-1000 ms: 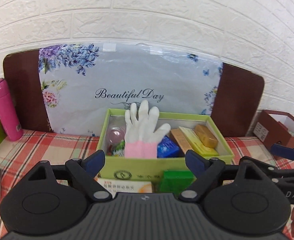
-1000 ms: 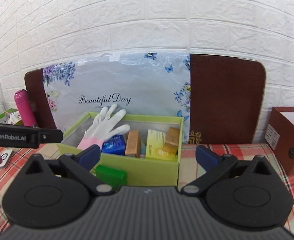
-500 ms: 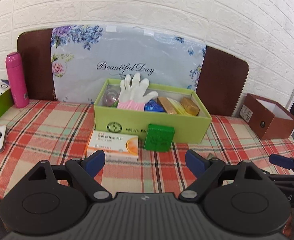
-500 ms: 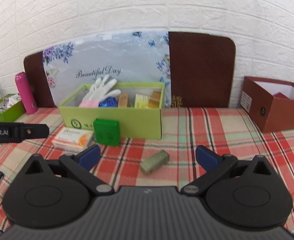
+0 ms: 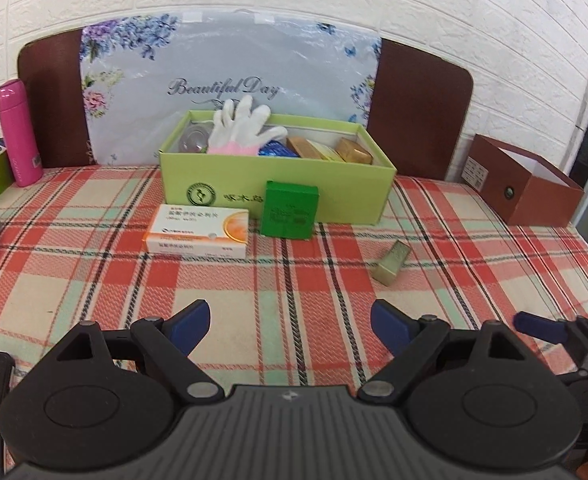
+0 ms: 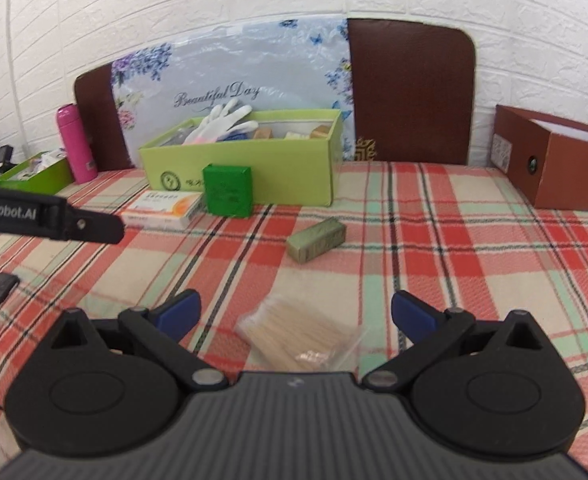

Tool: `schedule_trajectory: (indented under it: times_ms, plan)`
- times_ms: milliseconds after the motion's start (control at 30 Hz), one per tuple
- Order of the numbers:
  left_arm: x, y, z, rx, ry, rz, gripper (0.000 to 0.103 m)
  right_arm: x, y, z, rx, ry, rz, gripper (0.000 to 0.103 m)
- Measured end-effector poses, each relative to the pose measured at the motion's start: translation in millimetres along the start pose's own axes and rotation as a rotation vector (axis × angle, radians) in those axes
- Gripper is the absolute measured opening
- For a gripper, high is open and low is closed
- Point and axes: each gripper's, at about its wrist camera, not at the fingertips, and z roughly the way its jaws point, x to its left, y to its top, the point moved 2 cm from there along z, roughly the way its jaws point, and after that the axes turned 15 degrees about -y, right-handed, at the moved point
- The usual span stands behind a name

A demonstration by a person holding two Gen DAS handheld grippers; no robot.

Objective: Organize objects
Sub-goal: 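Withdraw both grippers from the green box back over the table, then grasp the olive soap bar with the left gripper while the right grasps the toothpick bag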

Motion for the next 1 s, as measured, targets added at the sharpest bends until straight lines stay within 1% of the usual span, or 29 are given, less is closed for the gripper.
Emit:
schedule_trajectory:
  times_ms: [133,200,267,333,400,433,467,500,567,600,633,700,733,800,867,933,1000]
  plan:
    - [-3,-8,2,0.019,-0.028,0.028,0.090,5,-10,11,0.003,0.040,-0.067,0.103]
    - [-2,-11,3,0.030,-0.048,0.030,0.090,10,-14,17,-0.012,0.081,-0.125,0.103]
    - [0,-12,3,0.036,-0.050,0.024,0.090,14,-17,26,-0.024,0.113,-0.196,0.103]
    - [0,-12,4,0.040,-0.044,0.020,0.090,16,-18,37,-0.014,0.147,-0.250,0.103]
    - [1,-12,4,0.041,-0.043,0.018,0.090,14,-18,52,0.022,0.184,-0.273,0.103]
    - [1,-13,4,0.042,-0.043,0.020,0.090,11,-18,59,0.041,0.182,-0.266,0.099]
    - [0,-13,5,0.044,-0.041,0.023,0.090,7,-18,63,0.061,0.179,-0.251,0.088]
    - [0,-12,6,0.047,-0.039,0.026,0.090,3,-18,66,0.080,0.179,-0.228,0.083]
    - [-1,-12,9,0.050,-0.037,0.031,0.090,-8,-18,65,0.091,0.167,-0.166,0.064]
    - [-1,-11,11,0.052,-0.039,0.031,0.090,-12,-18,62,0.097,0.162,-0.140,0.060]
    - [-3,-10,15,0.056,-0.043,0.032,0.090,-15,-20,59,0.103,0.153,-0.118,0.054]
    - [-8,-7,22,0.058,-0.059,0.046,0.090,-19,-22,52,0.125,0.107,-0.080,0.044]
    - [-11,-6,26,0.058,-0.069,0.058,0.090,-19,-24,47,0.127,0.088,-0.065,0.038]
    - [-18,-3,36,0.062,-0.087,0.088,0.090,-19,-28,39,0.141,0.040,-0.031,0.034]
    - [-25,1,50,0.065,-0.102,0.120,0.090,-19,-32,30,0.133,0.002,-0.008,0.031]
    - [-29,6,64,0.064,-0.102,0.134,0.090,-19,-37,23,0.128,-0.015,0.023,0.031]
    - [-34,11,79,0.065,-0.119,0.145,0.089,-21,-41,17,0.127,-0.021,0.050,0.030]
